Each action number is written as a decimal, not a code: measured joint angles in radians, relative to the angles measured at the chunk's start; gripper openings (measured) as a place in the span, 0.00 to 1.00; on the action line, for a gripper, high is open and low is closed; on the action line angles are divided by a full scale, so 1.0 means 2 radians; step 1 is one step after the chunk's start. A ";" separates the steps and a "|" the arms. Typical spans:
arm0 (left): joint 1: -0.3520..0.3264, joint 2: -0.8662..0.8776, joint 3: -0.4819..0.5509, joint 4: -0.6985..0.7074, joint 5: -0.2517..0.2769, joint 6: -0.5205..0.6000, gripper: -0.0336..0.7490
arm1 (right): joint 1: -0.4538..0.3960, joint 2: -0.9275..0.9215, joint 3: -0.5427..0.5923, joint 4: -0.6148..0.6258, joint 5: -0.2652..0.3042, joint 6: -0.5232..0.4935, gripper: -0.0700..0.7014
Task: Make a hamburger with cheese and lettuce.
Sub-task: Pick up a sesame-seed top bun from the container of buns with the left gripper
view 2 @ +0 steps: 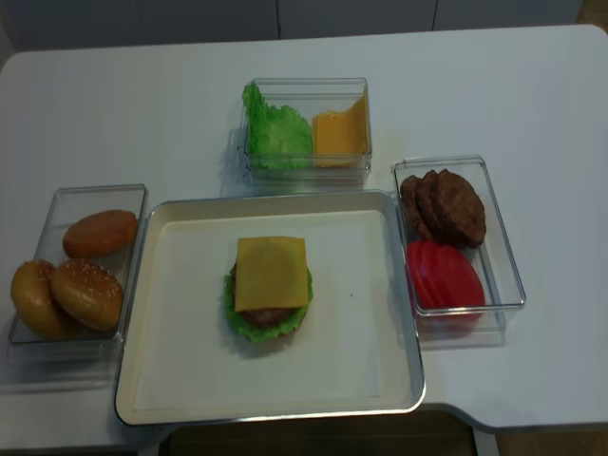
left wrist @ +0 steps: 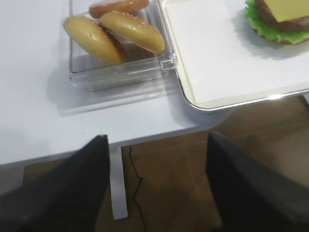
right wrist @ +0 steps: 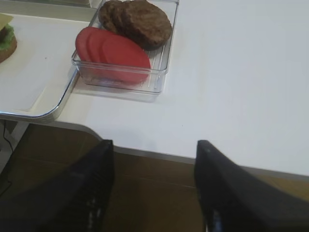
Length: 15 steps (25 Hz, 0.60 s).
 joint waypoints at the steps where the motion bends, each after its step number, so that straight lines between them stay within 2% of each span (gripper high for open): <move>1: 0.000 0.016 -0.012 0.005 0.004 -0.001 0.64 | 0.000 0.000 0.000 0.000 0.000 0.000 0.64; 15: 0.000 0.224 -0.166 0.024 0.009 -0.111 0.64 | 0.000 0.000 0.000 0.000 0.000 0.000 0.64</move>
